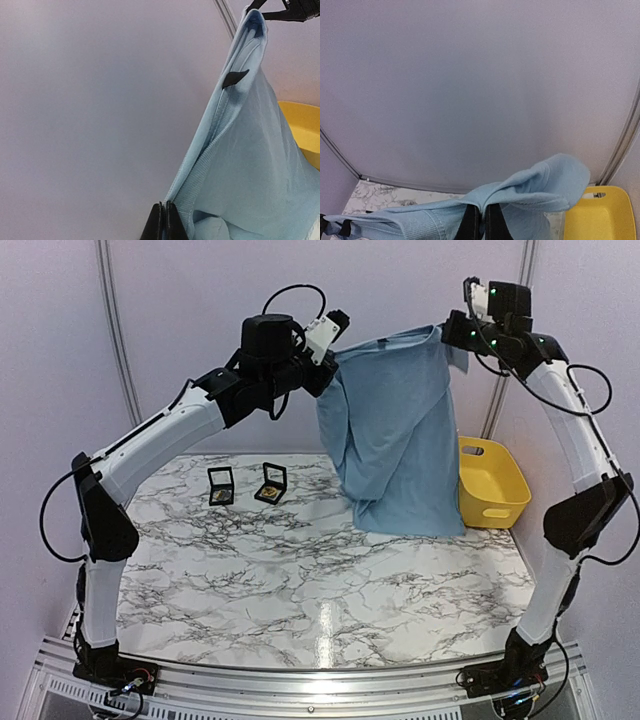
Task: Pin the brooch onto the clothing
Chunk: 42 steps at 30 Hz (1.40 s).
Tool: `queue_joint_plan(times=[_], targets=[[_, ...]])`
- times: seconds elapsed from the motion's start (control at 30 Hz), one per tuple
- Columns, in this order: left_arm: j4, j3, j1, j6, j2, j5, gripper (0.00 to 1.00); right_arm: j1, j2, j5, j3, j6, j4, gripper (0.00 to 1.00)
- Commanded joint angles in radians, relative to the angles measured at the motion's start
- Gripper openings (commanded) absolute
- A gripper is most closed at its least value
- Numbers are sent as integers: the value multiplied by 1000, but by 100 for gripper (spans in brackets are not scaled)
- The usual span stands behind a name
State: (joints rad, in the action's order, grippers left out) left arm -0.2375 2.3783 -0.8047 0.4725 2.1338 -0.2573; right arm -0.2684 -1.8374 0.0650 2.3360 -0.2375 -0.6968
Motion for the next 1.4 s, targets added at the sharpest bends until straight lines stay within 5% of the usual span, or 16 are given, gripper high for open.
queue_joint_plan(times=[0.0, 0.23, 0.4, 0.6, 0.63, 0.67, 0.73, 0.87, 0.97, 1.03, 1.17, 1.37], targets=[[292, -10, 10, 118, -125, -77, 0, 33, 94, 195, 102, 107, 137, 0], [187, -247, -22, 208, -192, -35, 0, 33, 489, 247, -571, 85, 264, 0], [-28, -511, -82, 235, -278, 6, 0, 17, 671, 122, -958, -45, 178, 0], [-328, -828, -170, 192, -369, 318, 3, -170, 721, 62, -1277, -251, -51, 0], [-362, -862, -180, 183, -364, 371, 18, -186, 721, 27, -1325, -276, -66, 0], [-395, -884, -190, 172, -353, 422, 43, -194, 723, -10, -1368, -315, -84, 0], [-452, -902, -195, 141, -328, 465, 70, -198, 733, -85, -1450, -339, -83, 0], [-453, -953, -183, 58, -371, 502, 82, -194, 737, -13, -1502, -342, -127, 2], [-363, -1011, -110, -99, -441, 512, 83, -184, 708, 2, -1497, -338, -172, 46], [-290, -1053, -32, -247, -474, 489, 82, -172, 691, 88, -1447, -356, -244, 60], [-139, -1165, 62, -555, -502, 358, 80, -200, 726, 289, -1265, -356, -240, 63], [67, -1359, 91, -740, -608, 152, 82, -515, 496, 158, -1229, -177, 156, 57]])
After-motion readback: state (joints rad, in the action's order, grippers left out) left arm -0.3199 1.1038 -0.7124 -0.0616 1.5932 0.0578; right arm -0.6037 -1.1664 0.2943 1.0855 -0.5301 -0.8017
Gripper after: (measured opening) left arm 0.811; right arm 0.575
